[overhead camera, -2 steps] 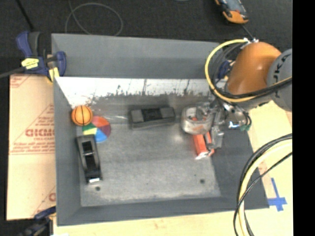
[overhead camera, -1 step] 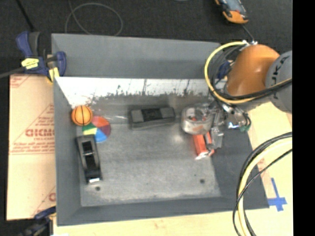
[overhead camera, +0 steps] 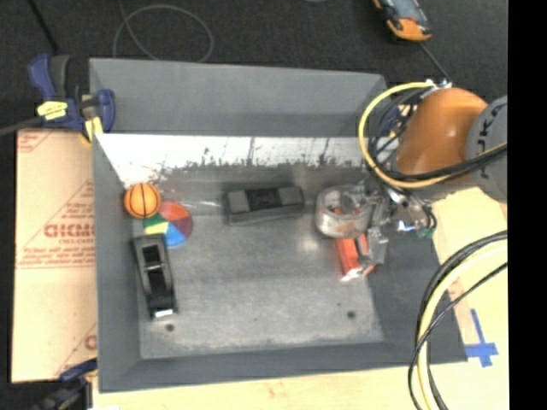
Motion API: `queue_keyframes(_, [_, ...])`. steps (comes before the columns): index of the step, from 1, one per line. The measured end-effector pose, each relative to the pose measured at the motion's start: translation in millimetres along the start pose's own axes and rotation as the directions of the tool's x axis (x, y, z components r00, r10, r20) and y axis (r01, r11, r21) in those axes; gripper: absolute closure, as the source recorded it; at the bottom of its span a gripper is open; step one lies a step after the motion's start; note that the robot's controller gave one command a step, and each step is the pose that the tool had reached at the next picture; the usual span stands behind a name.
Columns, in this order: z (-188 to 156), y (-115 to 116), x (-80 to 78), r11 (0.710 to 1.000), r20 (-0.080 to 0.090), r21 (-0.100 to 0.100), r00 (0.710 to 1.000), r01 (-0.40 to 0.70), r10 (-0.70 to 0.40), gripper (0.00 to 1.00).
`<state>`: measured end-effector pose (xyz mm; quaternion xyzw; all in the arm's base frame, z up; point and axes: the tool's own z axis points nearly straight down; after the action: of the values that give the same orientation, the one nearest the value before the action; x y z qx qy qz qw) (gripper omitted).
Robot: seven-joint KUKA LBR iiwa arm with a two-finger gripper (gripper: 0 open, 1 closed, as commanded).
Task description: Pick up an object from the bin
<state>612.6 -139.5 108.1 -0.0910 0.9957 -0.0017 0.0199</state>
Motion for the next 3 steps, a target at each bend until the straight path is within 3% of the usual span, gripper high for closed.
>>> queue_keyframes(1, [17.5, -0.2, 9.6, 0.985, -0.02, 0.001, 0.984, -0.175, 0.175, 0.0])
queue_keyframes(2, [25.8, 1.8, -8.9, 0.995, -0.026, 0.003, 0.994, -0.102, 0.102, 1.0])
queue_keyframes(3, [25.8, 1.9, -9.0, 0.995, -0.026, 0.004, 0.995, -0.101, 0.101, 1.0])
